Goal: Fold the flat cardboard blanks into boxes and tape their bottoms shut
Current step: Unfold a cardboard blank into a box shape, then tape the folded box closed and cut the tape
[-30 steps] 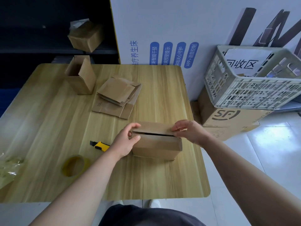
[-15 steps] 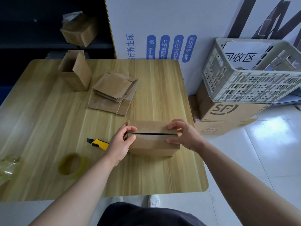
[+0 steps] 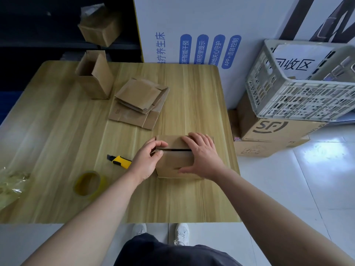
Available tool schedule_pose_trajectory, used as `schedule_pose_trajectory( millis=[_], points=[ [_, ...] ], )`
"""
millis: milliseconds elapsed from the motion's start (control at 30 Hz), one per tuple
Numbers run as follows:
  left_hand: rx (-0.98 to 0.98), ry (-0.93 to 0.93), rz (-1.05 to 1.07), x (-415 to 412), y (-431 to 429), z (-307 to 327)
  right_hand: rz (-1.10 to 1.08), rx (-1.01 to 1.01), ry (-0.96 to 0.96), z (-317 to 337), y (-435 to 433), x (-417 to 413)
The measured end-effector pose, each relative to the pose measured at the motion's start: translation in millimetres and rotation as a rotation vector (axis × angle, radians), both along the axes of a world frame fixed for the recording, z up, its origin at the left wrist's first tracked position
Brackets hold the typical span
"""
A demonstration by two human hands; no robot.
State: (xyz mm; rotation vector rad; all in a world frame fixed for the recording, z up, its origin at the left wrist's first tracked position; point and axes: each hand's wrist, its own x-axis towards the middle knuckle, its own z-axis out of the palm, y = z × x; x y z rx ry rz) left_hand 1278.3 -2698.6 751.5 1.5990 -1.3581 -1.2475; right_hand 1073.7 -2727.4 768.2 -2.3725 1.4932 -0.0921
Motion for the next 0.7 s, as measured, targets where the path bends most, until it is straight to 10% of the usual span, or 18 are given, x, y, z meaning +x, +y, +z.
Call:
schedule_pose_trajectory(
  millis=[600, 700],
  points=[
    [-0.022, 0.070, 0.024, 20.2, -1.0, -4.4, 0.042, 0.034, -0.020, -1.4, -8.8, 9.0],
    [-0.001, -0.137, 0.179, 52.8, 7.6, -15.2, 0.025, 0.035, -0.046, -0.6, -9.6, 10.1]
  ],
)
